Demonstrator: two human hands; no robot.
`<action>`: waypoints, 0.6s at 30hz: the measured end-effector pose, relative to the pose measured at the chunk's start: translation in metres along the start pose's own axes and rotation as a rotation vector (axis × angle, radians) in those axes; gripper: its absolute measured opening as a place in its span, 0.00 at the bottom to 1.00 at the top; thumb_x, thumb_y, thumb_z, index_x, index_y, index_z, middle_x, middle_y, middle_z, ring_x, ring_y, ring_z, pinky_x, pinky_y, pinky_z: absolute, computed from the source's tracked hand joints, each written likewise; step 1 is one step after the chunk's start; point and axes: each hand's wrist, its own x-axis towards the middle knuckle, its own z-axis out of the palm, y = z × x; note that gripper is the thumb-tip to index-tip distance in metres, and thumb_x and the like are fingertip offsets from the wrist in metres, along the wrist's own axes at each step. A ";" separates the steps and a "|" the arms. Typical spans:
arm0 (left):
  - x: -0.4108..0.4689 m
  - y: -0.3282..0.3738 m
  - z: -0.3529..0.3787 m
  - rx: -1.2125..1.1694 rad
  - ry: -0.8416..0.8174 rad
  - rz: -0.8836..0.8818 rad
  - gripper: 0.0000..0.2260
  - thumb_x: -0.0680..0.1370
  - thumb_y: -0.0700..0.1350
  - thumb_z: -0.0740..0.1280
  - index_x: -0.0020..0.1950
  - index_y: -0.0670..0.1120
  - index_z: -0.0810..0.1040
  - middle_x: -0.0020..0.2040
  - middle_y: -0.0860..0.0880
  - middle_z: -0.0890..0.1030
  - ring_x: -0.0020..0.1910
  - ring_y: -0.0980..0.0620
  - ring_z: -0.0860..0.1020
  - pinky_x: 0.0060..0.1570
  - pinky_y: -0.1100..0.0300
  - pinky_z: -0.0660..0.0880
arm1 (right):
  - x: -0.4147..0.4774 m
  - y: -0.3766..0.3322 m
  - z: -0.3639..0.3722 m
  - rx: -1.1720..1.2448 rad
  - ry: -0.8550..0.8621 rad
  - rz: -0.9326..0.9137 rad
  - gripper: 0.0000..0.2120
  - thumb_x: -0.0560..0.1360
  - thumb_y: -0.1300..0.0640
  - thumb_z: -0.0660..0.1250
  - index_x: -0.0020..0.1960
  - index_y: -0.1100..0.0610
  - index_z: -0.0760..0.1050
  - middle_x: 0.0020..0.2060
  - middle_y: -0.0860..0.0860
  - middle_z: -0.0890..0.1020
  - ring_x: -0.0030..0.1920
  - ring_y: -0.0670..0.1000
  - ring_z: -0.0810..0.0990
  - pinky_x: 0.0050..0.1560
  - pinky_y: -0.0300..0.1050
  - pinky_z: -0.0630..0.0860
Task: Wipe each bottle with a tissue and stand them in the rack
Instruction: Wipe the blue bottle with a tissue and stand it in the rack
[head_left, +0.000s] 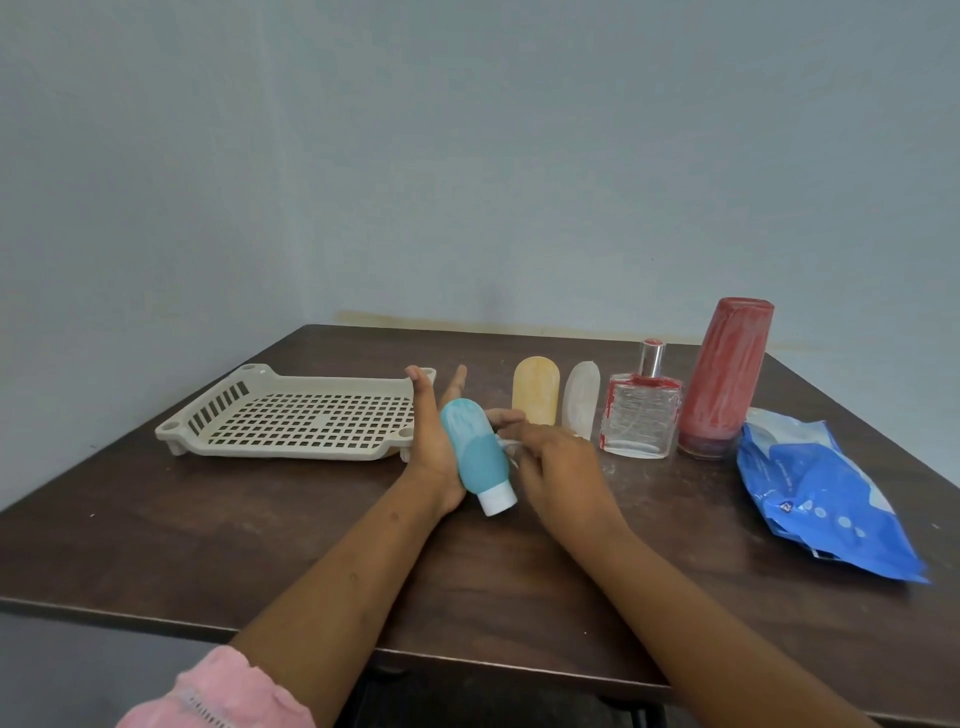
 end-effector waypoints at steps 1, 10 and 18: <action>0.000 0.000 0.000 0.003 -0.006 0.006 0.41 0.69 0.76 0.41 0.77 0.60 0.57 0.46 0.34 0.83 0.47 0.37 0.81 0.55 0.42 0.75 | -0.001 0.000 -0.001 0.035 -0.035 0.031 0.15 0.75 0.65 0.62 0.56 0.54 0.80 0.49 0.51 0.84 0.47 0.51 0.80 0.48 0.43 0.75; 0.004 -0.002 -0.001 -0.047 -0.003 0.040 0.44 0.66 0.77 0.45 0.77 0.57 0.59 0.33 0.39 0.80 0.43 0.40 0.82 0.59 0.42 0.73 | -0.004 -0.006 -0.003 0.257 0.073 0.202 0.11 0.76 0.59 0.66 0.58 0.55 0.79 0.49 0.45 0.82 0.41 0.36 0.75 0.44 0.19 0.67; 0.004 0.000 -0.002 -0.072 -0.027 0.002 0.40 0.69 0.76 0.43 0.77 0.59 0.59 0.42 0.37 0.83 0.44 0.39 0.81 0.50 0.45 0.77 | -0.009 -0.018 -0.005 0.324 0.071 0.097 0.08 0.75 0.60 0.67 0.53 0.55 0.80 0.44 0.33 0.78 0.45 0.40 0.79 0.47 0.34 0.76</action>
